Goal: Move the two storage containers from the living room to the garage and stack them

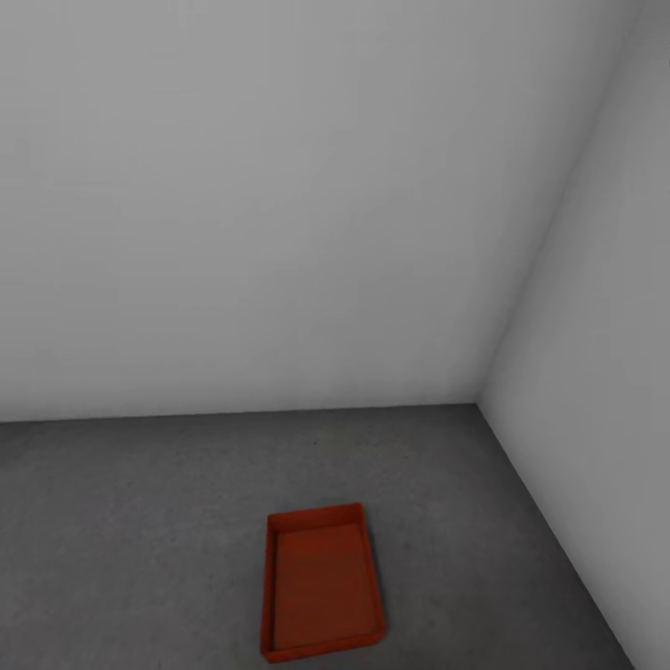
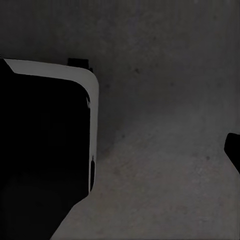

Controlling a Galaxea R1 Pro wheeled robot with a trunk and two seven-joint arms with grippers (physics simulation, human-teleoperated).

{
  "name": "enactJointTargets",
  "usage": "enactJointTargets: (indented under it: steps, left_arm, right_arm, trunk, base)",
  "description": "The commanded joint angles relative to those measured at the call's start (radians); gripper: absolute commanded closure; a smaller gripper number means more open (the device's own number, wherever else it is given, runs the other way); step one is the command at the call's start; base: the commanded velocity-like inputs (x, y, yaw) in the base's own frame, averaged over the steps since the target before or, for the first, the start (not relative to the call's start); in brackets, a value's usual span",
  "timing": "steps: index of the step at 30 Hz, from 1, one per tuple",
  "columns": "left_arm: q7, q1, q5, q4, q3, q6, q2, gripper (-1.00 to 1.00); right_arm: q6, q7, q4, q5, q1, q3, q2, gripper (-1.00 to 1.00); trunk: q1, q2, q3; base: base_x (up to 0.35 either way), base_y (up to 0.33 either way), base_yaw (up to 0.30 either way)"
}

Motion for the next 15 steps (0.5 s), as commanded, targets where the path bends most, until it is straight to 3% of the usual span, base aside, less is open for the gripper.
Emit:
enactJointTargets:
  steps: [1,15]
  left_arm:
    - [0.001,-0.001,0.0,0.001,0.007,-0.003,0.0,-1.0]
    - [0.001,-0.001,0.0,0.001,0.007,-0.003,0.0,-1.0]
  right_arm:
    - [-0.007,0.0,0.003,-0.009,-0.001,0.008,0.0,-1.0]
    - [-0.01,-0.002,0.003,-0.011,-0.001,0.008,0.0,-1.0]
  trunk:
    - [0.001,-0.002,0.0]
    - [0.001,-0.002,0.022]
  base:
    - [0.0,0.0,0.0]
    - [0.0,0.0,0.0]
